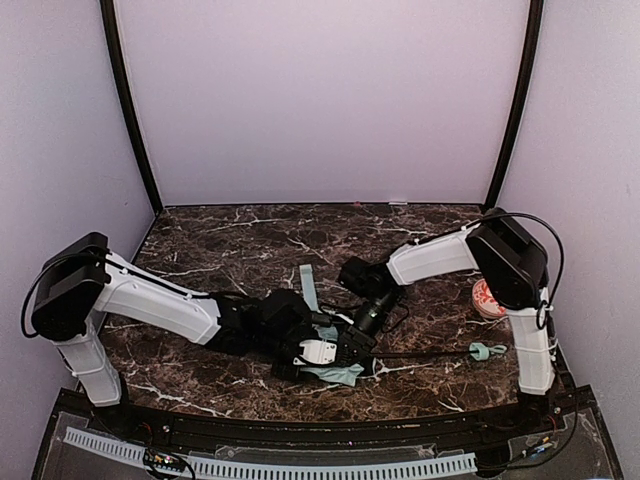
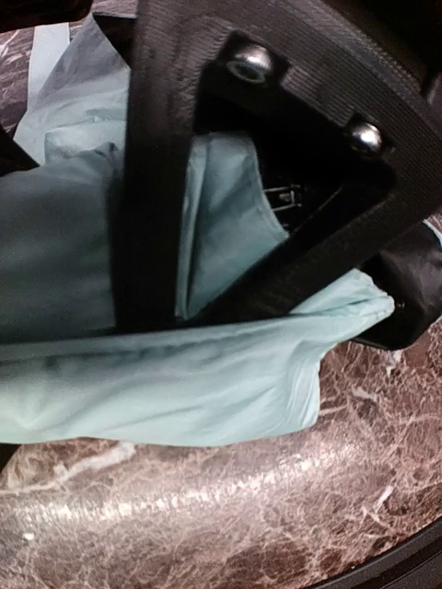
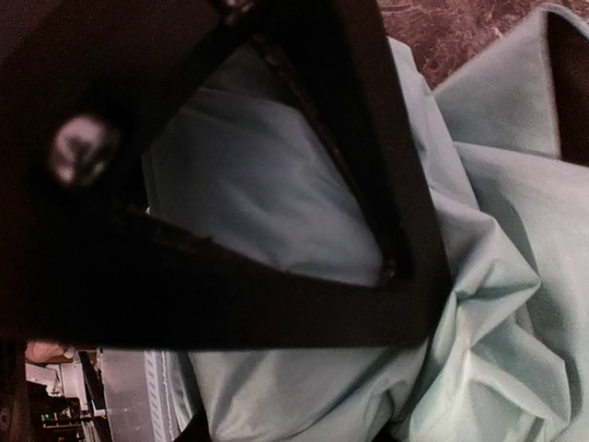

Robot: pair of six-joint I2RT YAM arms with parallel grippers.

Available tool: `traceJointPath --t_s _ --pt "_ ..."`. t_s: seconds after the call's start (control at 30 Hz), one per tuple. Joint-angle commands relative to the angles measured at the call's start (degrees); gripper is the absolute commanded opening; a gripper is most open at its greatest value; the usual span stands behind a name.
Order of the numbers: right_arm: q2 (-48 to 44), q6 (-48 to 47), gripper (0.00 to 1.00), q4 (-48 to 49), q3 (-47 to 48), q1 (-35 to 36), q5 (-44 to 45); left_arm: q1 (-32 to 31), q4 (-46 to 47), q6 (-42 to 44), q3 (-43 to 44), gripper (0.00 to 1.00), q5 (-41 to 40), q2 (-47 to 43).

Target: Put away the umbrella

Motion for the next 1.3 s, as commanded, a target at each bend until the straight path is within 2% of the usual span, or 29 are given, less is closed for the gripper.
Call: traceJointPath --t_s 0.0,0.13,0.23,0.37,0.5,0.53,0.63,0.73,0.83,0.93,1.1,1.27 --pt "-3.8 3.6 0.29 8.0 -0.7 -2.5 11.4 0.2 -16.1 -0.9 1.6 0.54 4.5 3.9" --pt "-12.2 7.5 0.45 16.5 -2.5 -5.6 11.5 0.2 -20.9 -1.9 2.6 0.38 8.0 5.9" --pt "-18.9 8.9 0.50 20.6 -5.4 -7.8 12.4 1.0 -23.7 -3.5 4.2 0.26 9.1 7.6" --pt "-28.2 9.6 0.52 25.5 -12.7 -9.3 18.0 2.6 -24.8 -4.7 5.0 0.18 11.7 8.5" --pt "-38.2 13.0 0.52 32.8 -23.2 -8.7 26.3 4.0 -27.4 -5.0 6.9 0.17 14.5 9.9" --pt "-40.7 13.4 0.52 35.2 -25.7 -7.6 28.5 4.5 -28.4 -5.2 7.6 0.16 15.6 10.5" --pt "-50.2 10.2 0.53 45.6 -35.7 2.2 41.8 6.2 -31.5 -5.6 10.2 0.11 18.2 12.3" --pt "-55.6 6.2 0.56 54.9 -45.5 10.9 49.3 7.3 -33.8 -5.6 12.0 0.05 20.5 13.4" --pt "-55.4 3.7 0.57 58.8 -48.7 16.6 54.0 7.5 -35.9 -5.5 13.7 0.03 21.6 14.3" --pt "-50.5 0.7 0.59 58.5 -46.9 18.9 55.5 7.8 -37.4 -5.2 15.0 0.00 23.1 15.5" --pt "-41.9 -4.4 0.62 57.5 -43.3 19.8 55.3 9.3 -39.5 -5.7 16.8 0.00 25.2 17.9" --pt "-38.4 -7.9 0.63 57.4 -42.6 20.0 55.0 10.6 -40.1 -6.1 17.6 0.00 27.6 19.1"
